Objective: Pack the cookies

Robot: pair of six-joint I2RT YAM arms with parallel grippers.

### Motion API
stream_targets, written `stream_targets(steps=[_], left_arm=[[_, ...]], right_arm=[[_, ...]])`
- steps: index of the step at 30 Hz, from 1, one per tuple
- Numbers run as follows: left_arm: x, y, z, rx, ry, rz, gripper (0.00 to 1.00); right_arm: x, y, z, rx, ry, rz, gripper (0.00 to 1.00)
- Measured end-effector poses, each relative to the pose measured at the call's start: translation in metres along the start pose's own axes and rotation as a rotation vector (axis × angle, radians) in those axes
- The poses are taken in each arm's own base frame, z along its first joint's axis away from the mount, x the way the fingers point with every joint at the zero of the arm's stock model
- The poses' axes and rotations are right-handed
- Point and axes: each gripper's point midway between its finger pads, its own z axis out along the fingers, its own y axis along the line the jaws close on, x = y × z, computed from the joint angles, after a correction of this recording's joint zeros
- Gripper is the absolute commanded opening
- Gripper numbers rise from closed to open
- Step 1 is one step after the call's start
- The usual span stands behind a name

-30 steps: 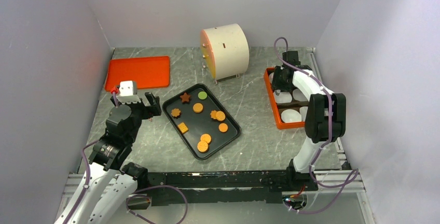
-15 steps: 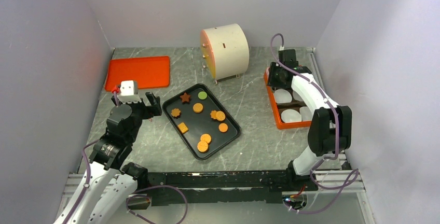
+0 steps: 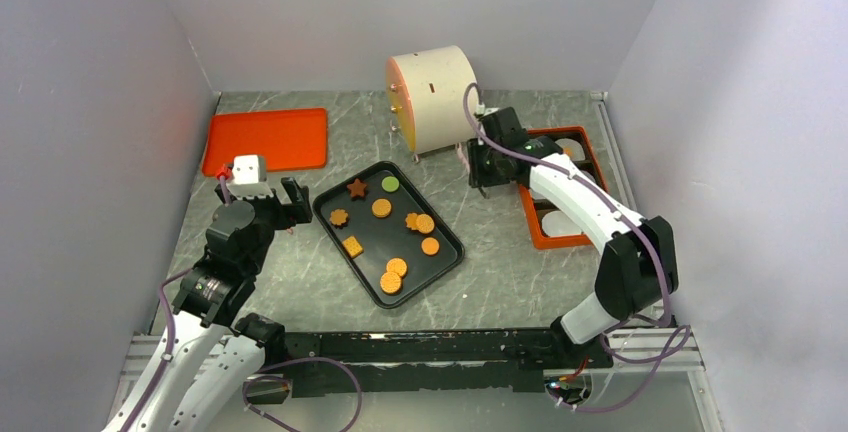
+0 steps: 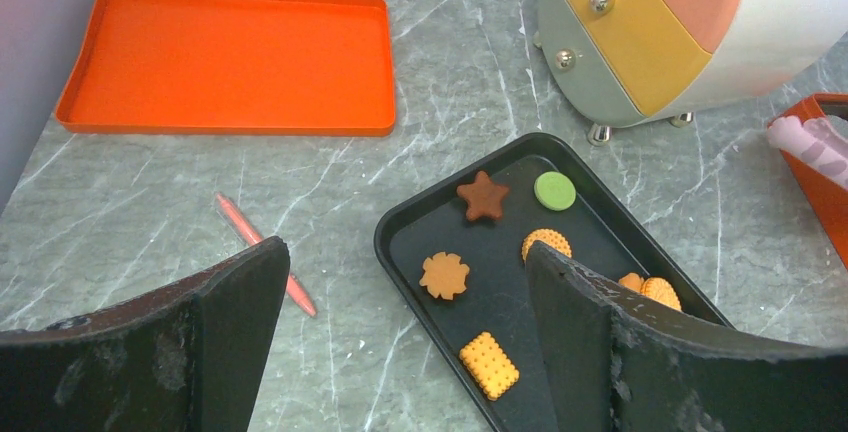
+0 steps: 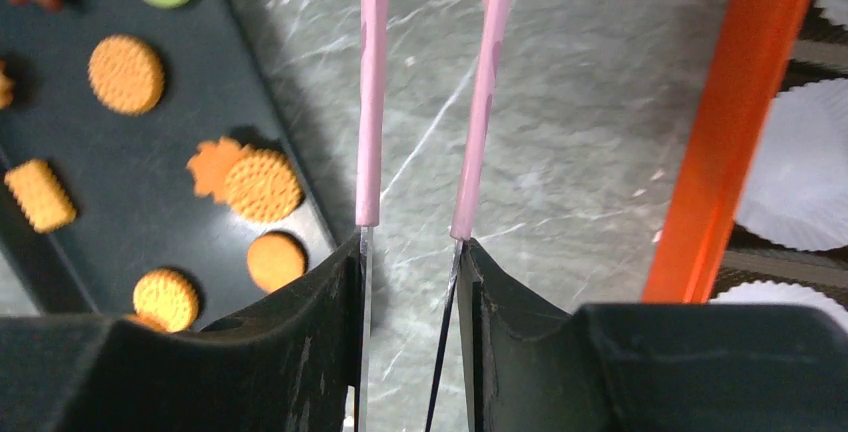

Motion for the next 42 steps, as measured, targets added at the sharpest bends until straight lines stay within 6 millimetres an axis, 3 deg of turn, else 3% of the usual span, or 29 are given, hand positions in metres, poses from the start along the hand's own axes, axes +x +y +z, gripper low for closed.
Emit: stream_targets(steps=[8,13,20,25,32,42], left_arm=[[0.0,0.0,0.0,0.0,0.001,0.001,0.92],[0.001,0.0,0.002,0.001,0.007,0.001,0.93],[0.001,-0.001,0.002,0.004,0.004,0.0,0.93],[0.0,-0.001,0.002,0.004,0.004,0.0,0.93],[0.001,-0.002,0.002,0.01,0.005,0.0,0.93],[0.001,-0.002,0.002,0.011,0.005,0.0,0.93]], right_arm=[[0.031,0.055,-0.011,-0.092,0.066,-0.137,0.37],[0.056,0.1,-0.016,-0.182,0.102,-0.238,0.37],[0.1,0.147,0.0,-0.252,0.211,-0.358,0.38],[0.111,0.162,0.013,-0.258,0.246,-0.402,0.39],[0.104,0.177,0.025,-0.261,0.24,-0.424,0.43],[0.102,0.174,0.044,-0.204,0.24,-0.452,0.49]])
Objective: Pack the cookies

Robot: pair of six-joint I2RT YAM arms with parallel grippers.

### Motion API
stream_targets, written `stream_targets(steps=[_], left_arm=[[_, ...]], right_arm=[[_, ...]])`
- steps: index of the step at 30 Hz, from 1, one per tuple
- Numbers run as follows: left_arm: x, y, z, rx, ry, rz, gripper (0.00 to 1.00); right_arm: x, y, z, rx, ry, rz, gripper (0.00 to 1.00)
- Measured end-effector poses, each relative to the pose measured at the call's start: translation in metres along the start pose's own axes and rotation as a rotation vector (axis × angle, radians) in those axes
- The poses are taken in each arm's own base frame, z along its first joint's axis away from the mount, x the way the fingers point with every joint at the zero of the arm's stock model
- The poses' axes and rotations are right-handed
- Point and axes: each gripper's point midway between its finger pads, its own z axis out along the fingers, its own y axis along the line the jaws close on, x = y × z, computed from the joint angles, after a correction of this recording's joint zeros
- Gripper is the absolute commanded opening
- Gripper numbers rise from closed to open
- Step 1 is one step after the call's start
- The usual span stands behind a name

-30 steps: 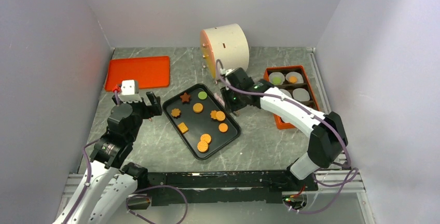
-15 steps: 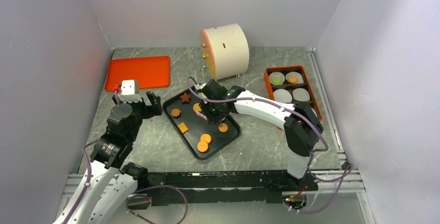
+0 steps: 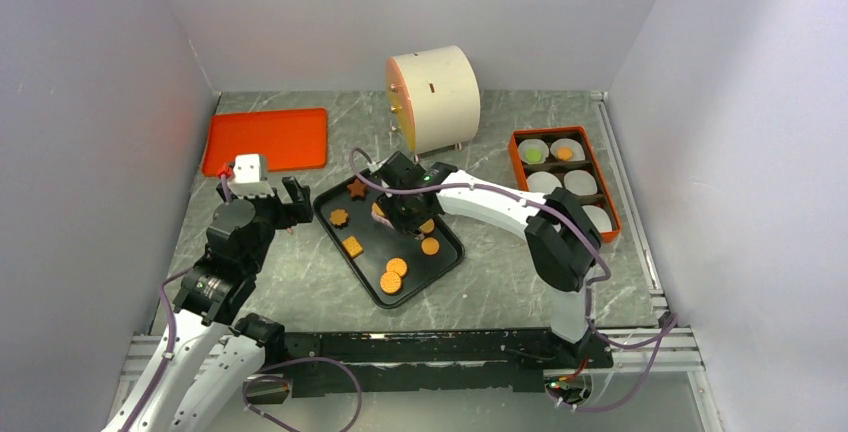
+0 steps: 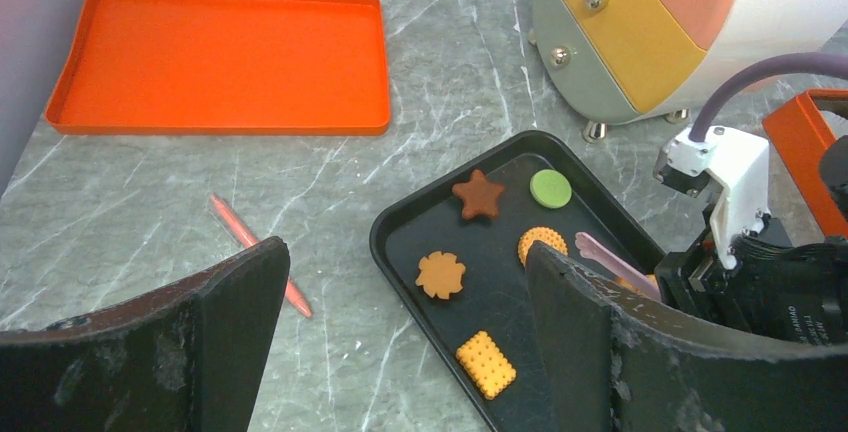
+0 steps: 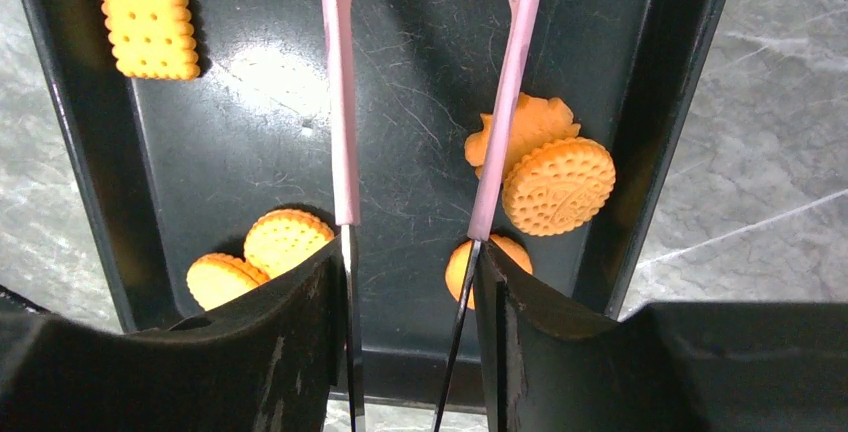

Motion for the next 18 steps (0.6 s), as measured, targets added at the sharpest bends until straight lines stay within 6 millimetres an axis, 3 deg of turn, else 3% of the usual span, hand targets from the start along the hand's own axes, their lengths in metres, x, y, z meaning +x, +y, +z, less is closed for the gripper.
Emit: stream_targets(steps=[11,18], left_arm=[[0.0,-0.001,0.0,0.004,0.001,0.0,0.93],[0.001,-0.001,0.0,0.005,0.002,0.0,0.93]], right_arm=[[-0.006,0.0,0.015,0.01,0.015,-0.022,0.49],[-0.009,-0.001,0.02,0.02,0.018,-0.031,0.36]])
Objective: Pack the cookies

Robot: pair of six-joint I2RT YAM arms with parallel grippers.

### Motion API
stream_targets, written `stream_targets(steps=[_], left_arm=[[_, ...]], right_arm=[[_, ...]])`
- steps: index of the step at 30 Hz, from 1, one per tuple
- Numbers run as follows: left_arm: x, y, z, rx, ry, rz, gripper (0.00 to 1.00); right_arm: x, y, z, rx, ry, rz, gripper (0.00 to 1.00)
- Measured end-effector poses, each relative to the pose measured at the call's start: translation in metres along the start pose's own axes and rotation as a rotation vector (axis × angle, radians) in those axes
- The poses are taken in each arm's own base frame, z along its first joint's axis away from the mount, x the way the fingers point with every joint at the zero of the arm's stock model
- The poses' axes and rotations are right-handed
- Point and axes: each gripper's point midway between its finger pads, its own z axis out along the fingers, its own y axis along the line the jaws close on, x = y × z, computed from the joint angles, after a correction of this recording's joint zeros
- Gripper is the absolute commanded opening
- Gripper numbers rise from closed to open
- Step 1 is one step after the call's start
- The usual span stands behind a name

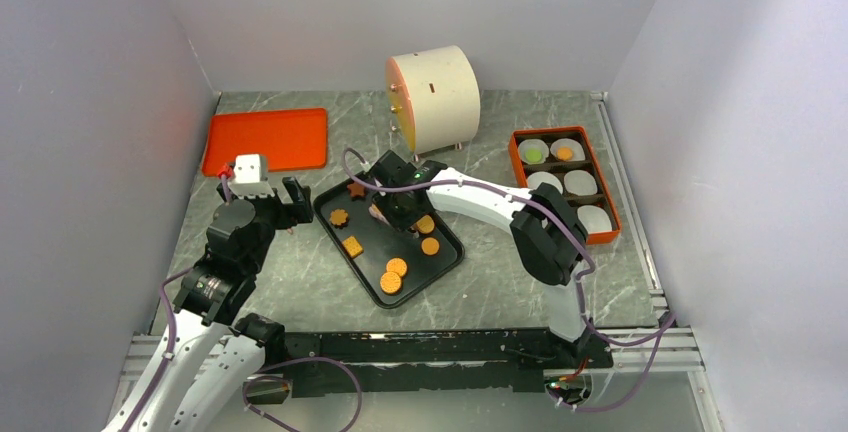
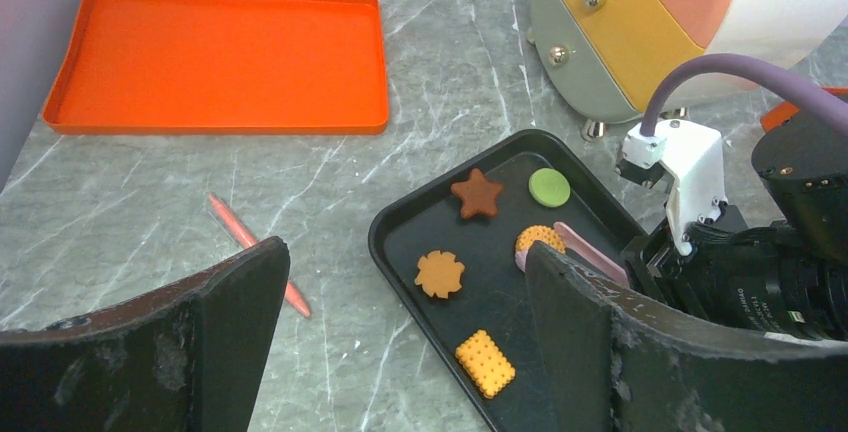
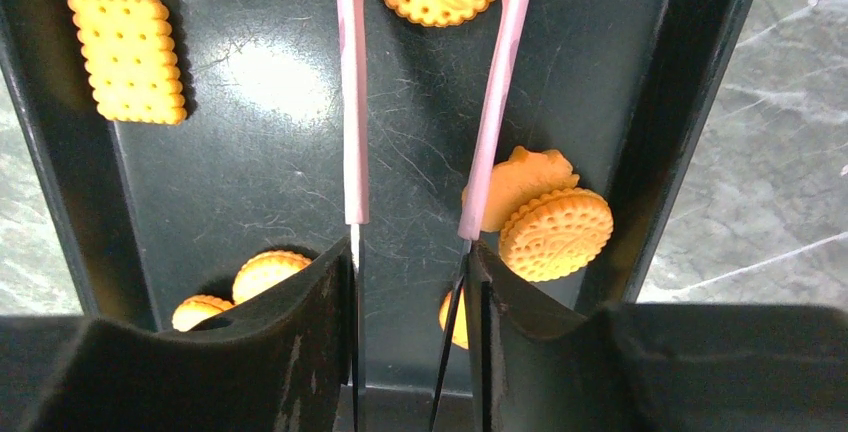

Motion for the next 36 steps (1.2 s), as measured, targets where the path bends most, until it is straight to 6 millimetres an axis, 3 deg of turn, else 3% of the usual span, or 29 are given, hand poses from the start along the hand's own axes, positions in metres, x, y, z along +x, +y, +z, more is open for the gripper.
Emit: stream_targets(steps=[12,23,30,36], left_arm=[[0.0,0.0,0.0,0.001,-0.002,-0.001,0.93],[0.0,0.0,-0.001,0.001,-0.002,-0.001,0.93],[0.001,0.0,-0.002,0.004,-0.005,-0.002,0.93],[0.001,-0.001,-0.002,0.012,-0.006,-0.002,0.94]], right_arm=[[0.001,-0.001,-0.008,0.004,0.002,0.0,0.31],[-0.017,-0.004,-0.058,-0.003,-0.096,0.019,0.28],[-0.02,-0.028,-0.093,0.022,-0.155,0.091,0.27],[-0.004,-0.056,-0.109,0.043,-0.152,0.178,0.27]])
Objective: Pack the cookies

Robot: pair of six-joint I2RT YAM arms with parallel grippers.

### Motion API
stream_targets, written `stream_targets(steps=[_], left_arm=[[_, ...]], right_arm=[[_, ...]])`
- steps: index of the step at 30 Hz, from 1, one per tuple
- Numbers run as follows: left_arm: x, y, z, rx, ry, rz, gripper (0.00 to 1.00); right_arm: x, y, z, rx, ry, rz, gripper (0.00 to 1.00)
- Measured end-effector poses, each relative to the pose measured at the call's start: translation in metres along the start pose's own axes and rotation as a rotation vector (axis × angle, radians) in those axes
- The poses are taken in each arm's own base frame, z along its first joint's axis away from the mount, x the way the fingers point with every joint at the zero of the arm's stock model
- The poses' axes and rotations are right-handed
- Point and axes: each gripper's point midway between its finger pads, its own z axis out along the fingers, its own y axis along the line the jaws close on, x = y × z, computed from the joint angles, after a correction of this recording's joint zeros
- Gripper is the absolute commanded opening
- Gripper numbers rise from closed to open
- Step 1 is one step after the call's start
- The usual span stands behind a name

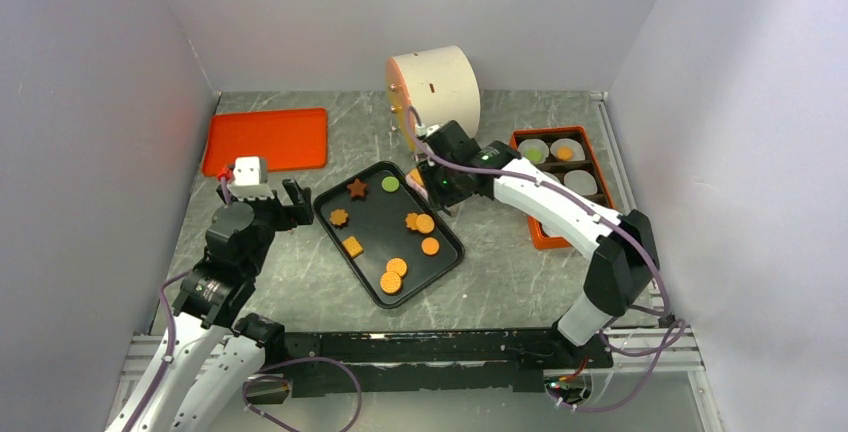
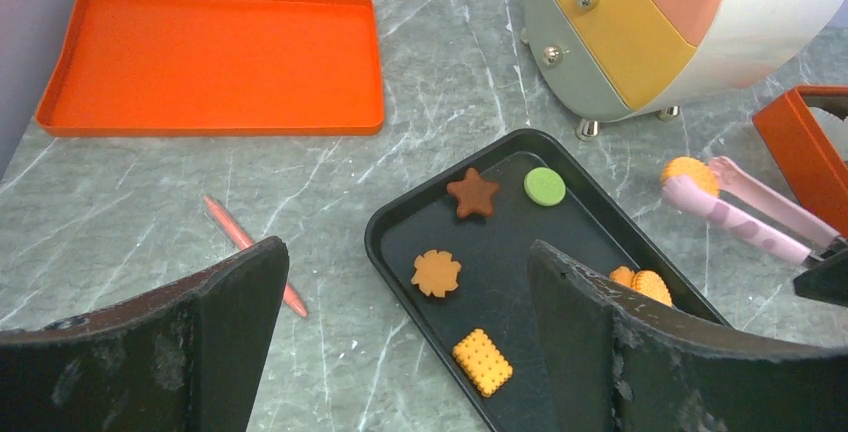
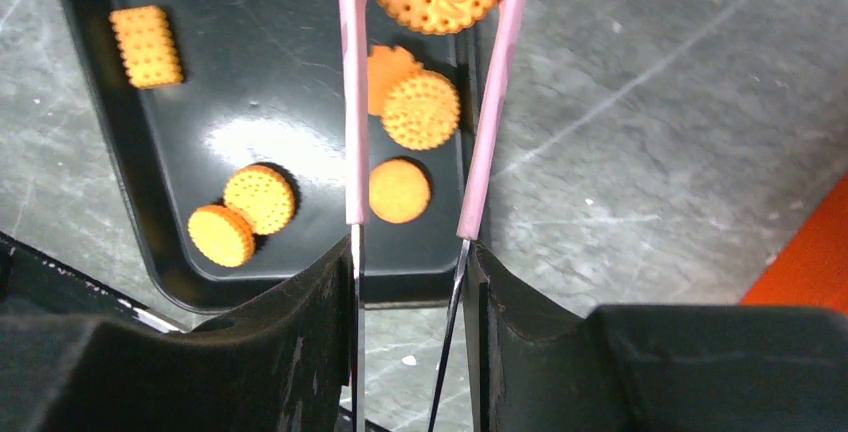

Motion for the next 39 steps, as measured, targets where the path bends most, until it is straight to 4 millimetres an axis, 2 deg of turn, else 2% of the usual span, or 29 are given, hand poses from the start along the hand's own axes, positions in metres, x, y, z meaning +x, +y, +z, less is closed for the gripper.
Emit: stream_targets(steps=[13,23,30,39], left_arm=[[0.0,-0.008,-0.003,0.033,-0.008,0.01,0.95],[0.0,-0.009,-0.006,0.031,-0.017,0.017,0.96],[-0.003,-0.011,-0.009,0.031,-0.033,0.016,0.96],[0.0,-0.01,-0.01,0.024,-0.032,0.021,0.96]], right_arm=[[0.025,-0.113,-0.037,0.178,-0.032,0.279,0.27],[0.046,-0.204,-0.051,0.353,-0.052,0.517,0.27],[0.058,-0.249,-0.056,0.428,-0.066,0.647,0.28],[0.091,-0.294,-0.051,0.524,-0.029,0.82,0.28]])
